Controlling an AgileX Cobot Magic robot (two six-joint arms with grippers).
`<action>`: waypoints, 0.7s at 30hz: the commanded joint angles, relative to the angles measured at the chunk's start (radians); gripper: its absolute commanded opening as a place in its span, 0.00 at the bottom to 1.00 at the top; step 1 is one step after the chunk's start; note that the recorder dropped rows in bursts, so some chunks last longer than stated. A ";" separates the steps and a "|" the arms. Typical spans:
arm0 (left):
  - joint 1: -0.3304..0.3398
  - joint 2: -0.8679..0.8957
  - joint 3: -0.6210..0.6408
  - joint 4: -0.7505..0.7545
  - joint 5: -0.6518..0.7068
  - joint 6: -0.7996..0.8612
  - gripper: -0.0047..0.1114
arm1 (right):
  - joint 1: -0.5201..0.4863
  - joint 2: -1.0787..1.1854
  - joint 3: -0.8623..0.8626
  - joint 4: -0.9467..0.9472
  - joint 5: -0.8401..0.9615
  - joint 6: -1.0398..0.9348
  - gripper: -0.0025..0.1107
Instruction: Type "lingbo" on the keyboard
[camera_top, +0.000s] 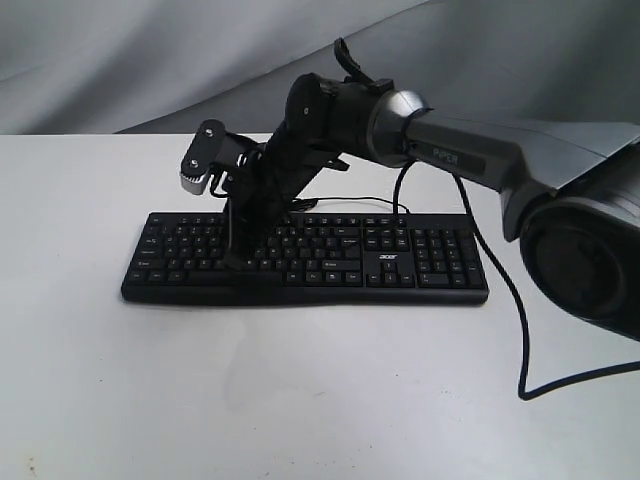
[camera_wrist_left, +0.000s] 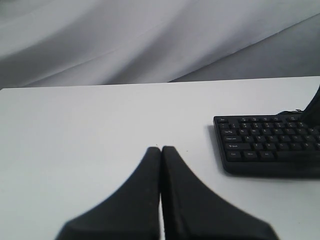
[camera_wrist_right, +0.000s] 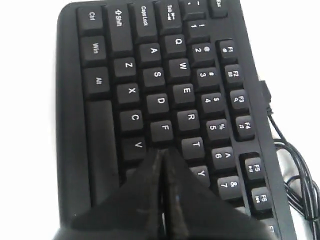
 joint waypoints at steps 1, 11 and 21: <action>0.002 -0.003 0.004 -0.008 -0.005 -0.004 0.04 | -0.021 -0.013 -0.004 -0.030 -0.004 0.017 0.02; 0.002 -0.003 0.004 -0.008 -0.005 -0.004 0.04 | -0.081 -0.013 -0.004 -0.054 0.007 0.045 0.02; 0.002 -0.003 0.004 -0.008 -0.005 -0.004 0.04 | -0.106 -0.005 -0.004 -0.071 0.033 0.064 0.02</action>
